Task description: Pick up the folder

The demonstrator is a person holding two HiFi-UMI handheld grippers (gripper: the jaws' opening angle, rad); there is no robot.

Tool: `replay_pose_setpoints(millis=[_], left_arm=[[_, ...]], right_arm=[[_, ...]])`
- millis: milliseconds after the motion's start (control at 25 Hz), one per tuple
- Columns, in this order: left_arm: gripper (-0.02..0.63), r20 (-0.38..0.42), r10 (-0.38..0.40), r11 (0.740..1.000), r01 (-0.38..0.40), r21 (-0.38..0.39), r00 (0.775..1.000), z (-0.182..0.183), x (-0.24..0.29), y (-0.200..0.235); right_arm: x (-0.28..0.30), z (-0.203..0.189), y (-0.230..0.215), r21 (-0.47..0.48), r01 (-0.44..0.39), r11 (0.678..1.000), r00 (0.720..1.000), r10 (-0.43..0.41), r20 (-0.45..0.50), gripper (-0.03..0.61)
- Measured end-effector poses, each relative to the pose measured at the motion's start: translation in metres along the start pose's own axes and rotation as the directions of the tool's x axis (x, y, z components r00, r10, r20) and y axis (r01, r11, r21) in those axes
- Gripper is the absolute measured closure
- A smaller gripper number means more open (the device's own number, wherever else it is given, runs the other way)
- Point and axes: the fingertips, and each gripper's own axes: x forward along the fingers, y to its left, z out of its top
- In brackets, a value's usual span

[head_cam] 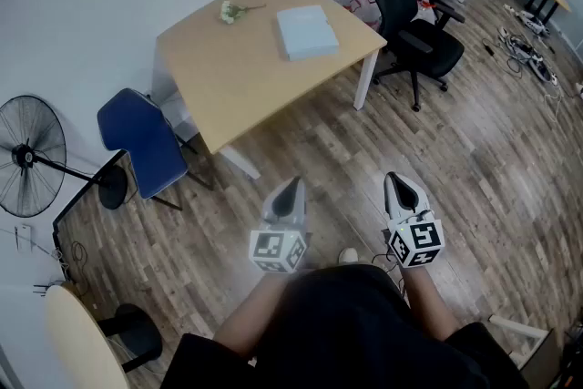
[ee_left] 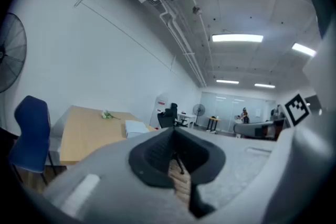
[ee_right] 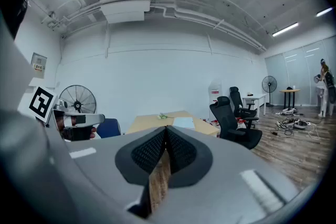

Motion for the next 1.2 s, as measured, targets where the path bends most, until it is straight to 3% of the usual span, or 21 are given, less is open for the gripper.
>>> replay_pose_setpoints(millis=[240,640,800,960,1200], left_arm=[[0.614,0.008,0.004,1.0,-0.004,0.011,1.0,-0.002,0.027,-0.023],[0.614,0.015,0.081,0.996,-0.082,0.029,0.997,-0.019,0.046,-0.054],[0.614,-0.007,0.077,0.996,-0.077,0.044,0.997,-0.032,0.043,-0.067],[0.614,-0.06,0.066,0.997,-0.064,0.036,0.996,-0.049,0.055,-0.062],[0.614,-0.057,0.038,0.999,-0.037,0.014,0.998,-0.053,0.108,-0.052]], right_arm=[[0.006,-0.005,-0.036,0.015,-0.013,1.0,1.0,0.013,-0.024,0.578],[-0.001,-0.013,-0.083,0.013,-0.114,0.993,0.993,0.114,-0.009,0.578],[-0.005,-0.026,-0.093,0.004,-0.141,0.99,0.989,0.141,-0.033,0.578],[0.004,-0.039,-0.105,0.027,-0.127,0.992,0.99,0.129,-0.057,0.578],[0.03,-0.05,-0.136,0.058,-0.083,0.995,0.993,0.087,-0.074,0.578]])
